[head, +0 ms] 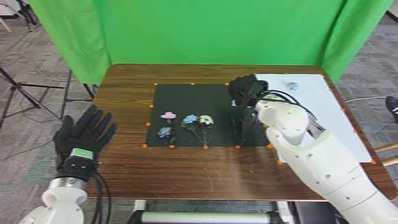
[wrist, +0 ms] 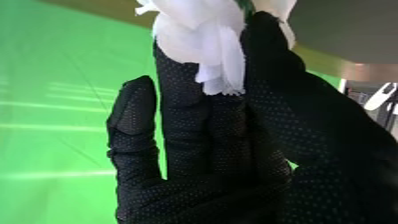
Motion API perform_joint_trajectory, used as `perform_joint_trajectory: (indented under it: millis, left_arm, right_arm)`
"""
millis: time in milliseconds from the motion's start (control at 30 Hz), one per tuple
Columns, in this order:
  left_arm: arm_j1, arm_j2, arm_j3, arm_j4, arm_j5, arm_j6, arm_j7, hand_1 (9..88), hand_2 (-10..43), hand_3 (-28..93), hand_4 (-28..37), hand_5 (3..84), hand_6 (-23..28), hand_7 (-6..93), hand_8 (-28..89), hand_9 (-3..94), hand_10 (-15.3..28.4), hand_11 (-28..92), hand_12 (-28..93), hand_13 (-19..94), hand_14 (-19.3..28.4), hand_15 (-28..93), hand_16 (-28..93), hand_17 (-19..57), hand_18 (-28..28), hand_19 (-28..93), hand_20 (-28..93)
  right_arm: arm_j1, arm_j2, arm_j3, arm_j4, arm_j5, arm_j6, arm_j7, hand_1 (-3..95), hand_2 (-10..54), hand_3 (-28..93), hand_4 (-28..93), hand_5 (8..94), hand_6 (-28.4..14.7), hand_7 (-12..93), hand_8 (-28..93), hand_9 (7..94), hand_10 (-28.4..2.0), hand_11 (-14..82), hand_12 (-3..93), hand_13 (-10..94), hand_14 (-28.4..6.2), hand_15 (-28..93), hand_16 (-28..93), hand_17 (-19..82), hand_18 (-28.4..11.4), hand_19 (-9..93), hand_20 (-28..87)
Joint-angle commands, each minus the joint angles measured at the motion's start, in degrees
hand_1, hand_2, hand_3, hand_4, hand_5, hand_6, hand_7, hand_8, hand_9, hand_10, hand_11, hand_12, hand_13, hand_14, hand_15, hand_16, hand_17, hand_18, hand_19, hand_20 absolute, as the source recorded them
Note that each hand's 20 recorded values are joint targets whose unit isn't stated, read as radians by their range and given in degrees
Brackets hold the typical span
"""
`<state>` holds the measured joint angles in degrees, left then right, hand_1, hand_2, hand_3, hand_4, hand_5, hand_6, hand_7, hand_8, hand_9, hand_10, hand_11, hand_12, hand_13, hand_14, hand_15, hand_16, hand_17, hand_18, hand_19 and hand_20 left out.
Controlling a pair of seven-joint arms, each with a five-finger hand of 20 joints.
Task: Arrange flowers
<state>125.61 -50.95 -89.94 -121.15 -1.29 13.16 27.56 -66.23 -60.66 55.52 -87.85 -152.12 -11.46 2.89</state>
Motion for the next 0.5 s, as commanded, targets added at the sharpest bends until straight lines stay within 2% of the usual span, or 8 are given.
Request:
perform_joint_trajectory:
  millis: [33, 67, 100, 200, 267, 333, 367, 500]
  left_arm:
    - [1.38, -0.34, -1.11, -0.94, 2.86, 0.67, -1.11, 26.8, 15.4, 73, -28.3, 42.7, 7.9, 16.3, -10, 38.5, 14.0, 25, 12, 28, 14.4, 42, -8, -5.2, 13.7, 36, 11]
    - [1.10, -0.27, -0.94, -0.86, 2.57, 1.00, -0.93, 26.8, 15.5, 73, -28.3, 42.7, 7.9, 16.2, -10, 38.5, 14.0, 25, 12, 28, 14.4, 42, -8, -5.2, 13.7, 36, 11]
    - [1.18, -0.11, -0.81, -0.57, 2.55, 0.20, -0.58, 26.8, 15.5, 73, -28.3, 42.6, 7.9, 16.3, -10, 38.5, 14.1, 25, 12, 28, 14.4, 42, -8, -5.2, 13.7, 36, 10]
    - [0.61, 0.13, -0.56, -0.27, 1.84, 0.34, -0.99, 26.7, 15.4, 73, -28.3, 42.6, 8.0, 16.2, -10, 38.2, 14.0, 24, 12, 28, 14.4, 42, -8, -5.2, 13.7, 36, 10]
    - [0.84, 0.27, -0.91, -0.16, 2.52, -0.32, -0.92, 26.6, 15.3, 74, -28.3, 42.6, 8.0, 16.1, -10, 38.1, 14.0, 24, 12, 28, 14.5, 42, -8, -5.2, 13.7, 36, 10]
    - [0.93, 0.26, -1.11, -0.64, 1.66, 1.41, -0.84, 26.7, 15.2, 74, -28.3, 41.9, 7.9, 15.9, -10, 37.4, 13.9, 24, 12, 28, 14.5, 42, -8, -5.3, 13.7, 36, 10]
    - [0.98, 0.22, -1.09, -0.63, 1.29, 1.36, -0.49, 26.6, 15.1, 74, -28.3, 41.4, 7.8, 16.1, -10, 36.8, 13.6, 24, 12, 27, 14.4, 42, -8, -5.3, 13.7, 36, 10]
    - [1.16, 0.04, -1.22, -0.36, 1.50, 0.45, -1.34, 26.7, 14.7, 74, -28.3, 39.9, 7.7, 16.3, -10, 35.5, 13.4, 24, 12, 27, 14.5, 42, -8, -5.3, 13.7, 36, 10]
  right_arm:
    - [-0.33, 1.49, -1.27, -0.55, -1.08, -2.47, -1.16, 62.1, -9.5, 71, -28, 66.6, 2.9, 38, -6, 80.1, -6.5, 9.3, 41.3, 66, -2.4, 38, 43, 30, -18.2, 75, 43]
    - [-0.33, 1.41, -1.23, -0.38, -0.70, -2.58, -0.73, 62.0, -9.5, 71, -28, 66.4, 2.9, 38, -6, 80.0, -6.4, 9.2, 41.1, 65, -2.3, 37, 43, 30, -18.2, 75, 43]
    - [0.07, 1.41, -1.55, -0.04, -0.27, -2.27, -0.38, 61.9, -9.5, 71, -28, 66.3, 2.8, 38, -6, 79.9, -6.4, 9.1, 40.9, 65, -2.4, 37, 43, 30, -18.2, 74, 43]
    - [-0.11, 1.76, -1.31, -0.02, -0.70, -2.78, 0.58, 60.7, -9.5, 72, -28, 64.2, 2.7, 36, -6, 77.9, -6.6, 8.0, 39.2, 64, -2.5, 36, 42, 29, -18.1, 72, 41]
    - [-0.30, 1.63, -0.89, -0.27, 0.83, -3.61, 1.36, 60.1, -9.5, 72, -28, 63.1, 2.8, 34, -7, 76.4, -6.7, 7.0, 37.2, 64, -2.8, 36, 42, 28, -18.1, 70, 40]
    - [-0.87, 1.65, -0.33, -0.92, 1.06, -4.99, 2.03, 59.5, -9.5, 72, -28, 62.6, 2.9, 33, -7, 74.9, -6.9, 6.9, 35.4, 63, -3.0, 35, 41, 28, -18.1, 69, 39]
    - [-0.95, 1.74, -0.21, -1.10, 1.23, -5.05, 2.10, 59.3, -9.5, 72, -28, 62.4, 2.9, 33, -7, 73.9, -7.0, 8.2, 33.7, 63, -3.1, 35, 40, 28, -18.1, 68, 38]
    - [-1.12, 1.59, 0.38, -2.03, 3.18, -6.87, 3.32, 57.7, -9.5, 72, -28, 61.5, 2.7, 30, -9, 69.7, -8.0, 13.7, 26.8, 62, -3.6, 35, 40, 27, -18.4, 67, 36]
